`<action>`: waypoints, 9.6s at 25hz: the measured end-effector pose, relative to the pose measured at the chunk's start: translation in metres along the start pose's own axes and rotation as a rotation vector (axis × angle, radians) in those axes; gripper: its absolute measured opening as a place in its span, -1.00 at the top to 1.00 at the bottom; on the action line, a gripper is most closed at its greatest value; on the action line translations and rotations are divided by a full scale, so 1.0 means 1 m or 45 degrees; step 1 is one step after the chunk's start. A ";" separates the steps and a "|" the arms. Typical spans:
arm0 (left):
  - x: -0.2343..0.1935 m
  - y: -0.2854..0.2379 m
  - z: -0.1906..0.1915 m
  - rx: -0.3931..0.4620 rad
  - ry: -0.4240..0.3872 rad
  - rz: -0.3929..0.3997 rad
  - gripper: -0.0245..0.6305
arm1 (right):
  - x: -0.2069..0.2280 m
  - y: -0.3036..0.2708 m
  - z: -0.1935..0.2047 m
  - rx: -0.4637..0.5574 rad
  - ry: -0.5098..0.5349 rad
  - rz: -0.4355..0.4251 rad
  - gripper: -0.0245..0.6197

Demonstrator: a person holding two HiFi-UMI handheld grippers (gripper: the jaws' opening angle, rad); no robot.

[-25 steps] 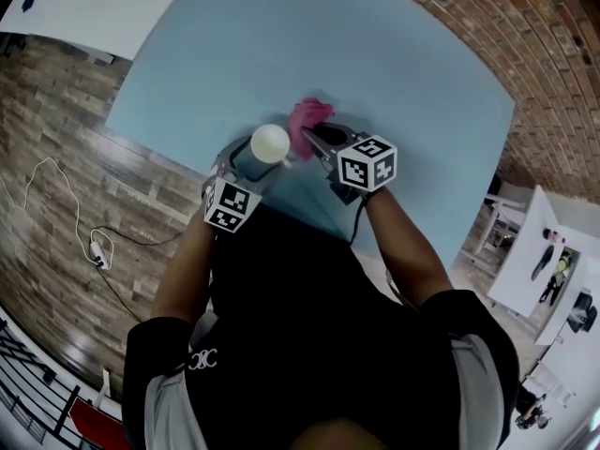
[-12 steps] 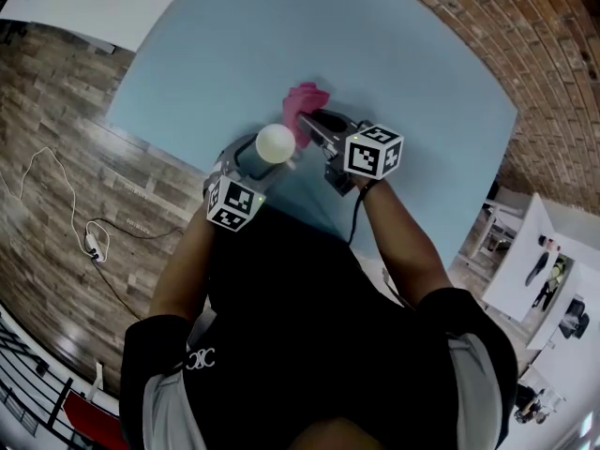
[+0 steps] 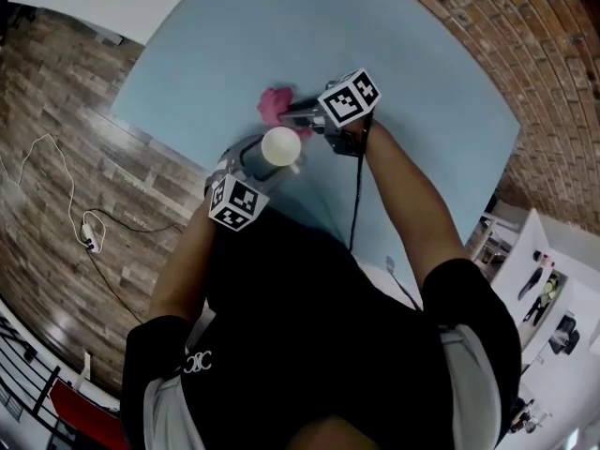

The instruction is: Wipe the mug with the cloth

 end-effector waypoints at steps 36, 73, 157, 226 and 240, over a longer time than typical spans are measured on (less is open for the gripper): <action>-0.001 0.004 0.006 -0.039 0.096 -0.065 -0.15 | -0.008 0.020 0.052 -0.163 0.039 -0.043 0.80; 0.008 0.006 0.000 -0.115 0.240 -0.317 -0.13 | -0.052 0.004 0.140 0.281 0.039 0.091 0.80; -0.020 0.006 0.003 -0.024 0.093 0.018 -0.28 | -0.060 -0.036 0.130 0.177 0.383 0.433 0.80; -0.044 0.084 0.039 -0.107 0.395 -0.346 0.91 | -0.085 0.015 0.164 0.688 0.465 0.874 0.80; -0.106 0.057 0.025 -0.053 0.249 -0.186 0.91 | -0.089 -0.001 0.171 0.814 0.350 1.072 0.80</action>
Point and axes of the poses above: the fingertips, and each gripper's own axes: y backward along the fingers, x to its right, z out of its underside, the point moved 8 cm from there along y, backward along the fingers, and after that the axes turned 9 degrees about -z, right-handed, at the moved point
